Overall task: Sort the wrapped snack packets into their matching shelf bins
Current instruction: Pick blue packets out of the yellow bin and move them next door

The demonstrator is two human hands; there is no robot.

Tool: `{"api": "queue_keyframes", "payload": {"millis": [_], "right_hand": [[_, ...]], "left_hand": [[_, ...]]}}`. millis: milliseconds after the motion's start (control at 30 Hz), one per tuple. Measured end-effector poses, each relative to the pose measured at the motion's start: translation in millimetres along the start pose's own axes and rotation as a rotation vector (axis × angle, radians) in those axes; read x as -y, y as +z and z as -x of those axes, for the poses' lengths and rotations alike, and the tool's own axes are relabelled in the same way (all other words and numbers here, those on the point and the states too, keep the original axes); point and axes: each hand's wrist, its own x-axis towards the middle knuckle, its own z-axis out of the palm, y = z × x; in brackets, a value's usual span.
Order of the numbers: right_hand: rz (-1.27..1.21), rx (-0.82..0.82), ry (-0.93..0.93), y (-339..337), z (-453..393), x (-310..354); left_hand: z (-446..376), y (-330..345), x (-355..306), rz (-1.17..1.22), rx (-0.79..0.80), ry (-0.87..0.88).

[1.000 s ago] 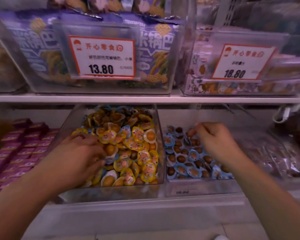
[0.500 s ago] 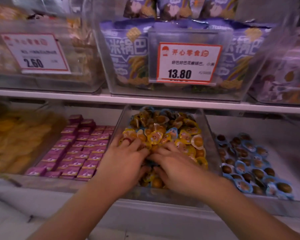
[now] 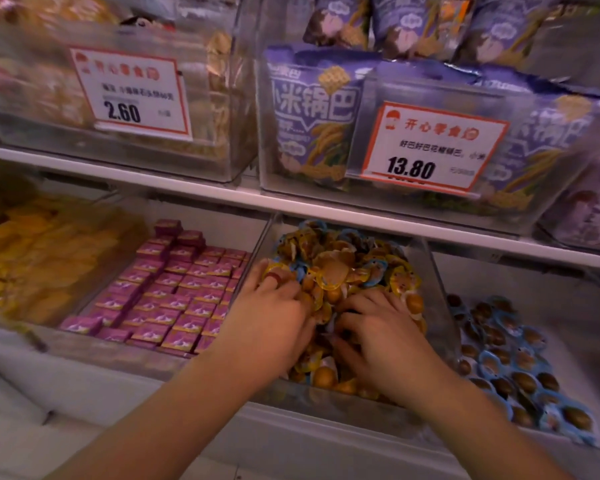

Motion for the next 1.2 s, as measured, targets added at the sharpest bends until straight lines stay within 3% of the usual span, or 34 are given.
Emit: {"api": "queue_keyframes", "payload": {"millis": [133, 233, 333, 433, 500, 633, 733, 800, 867, 967, 1067, 1200], "right_hand": [[-0.195, -0.160, 0.071, -5.8, 1.7, -0.6], [-0.466, -0.295, 0.208, -13.8, 3.0, -2.4], [-0.739, -0.378, 0.358, -19.7, 2.9, -3.3], [-0.645, -0.302, 0.348, -19.0, 0.9, -0.5], [-0.526, -0.290, 0.332, -19.1, -2.5, -3.8], [-0.365, -0.377, 0.331, -30.1, -13.4, -21.7], [-0.025, -0.076, 0.286, -21.2, -22.0, -29.5], [0.017, 0.129, 0.306, -10.7, -24.0, -31.8], [0.042, 0.166, 0.285, -5.8, -22.7, -33.0], [0.084, 0.054, 0.213, -11.5, -18.0, -28.9], [-0.115, -0.072, 0.226, -18.2, -11.1, -21.8], [-0.679, -0.291, 0.441, -35.9, -5.4, -19.2]], "left_hand": [[-0.6, 0.0, -1.5, 0.366, -0.211, -0.132], [-7.3, -2.2, -11.7, 0.802, -0.268, -0.398], [-15.7, -12.6, -25.1, 1.656, -0.113, -0.740], [-17.8, -19.3, -33.2, 2.188, 0.147, -0.850], [-17.6, -20.6, -35.8, 2.237, 0.199, -0.894], [-17.8, -18.9, -29.4, 2.206, 0.143, -0.951], [-16.9, -18.6, -19.9, 2.203, 0.088, -0.960], [-16.6, -18.4, -16.4, 2.182, 0.067, -0.967], [-16.9, -17.2, -14.4, 2.165, 0.041, -0.960], [-18.9, -15.2, -13.5, 2.144, -0.008, -0.962], [-20.4, -14.6, -14.6, 2.116, -0.054, -0.929], [-19.4, -16.7, -19.6, 2.016, -0.142, -0.879]]}}
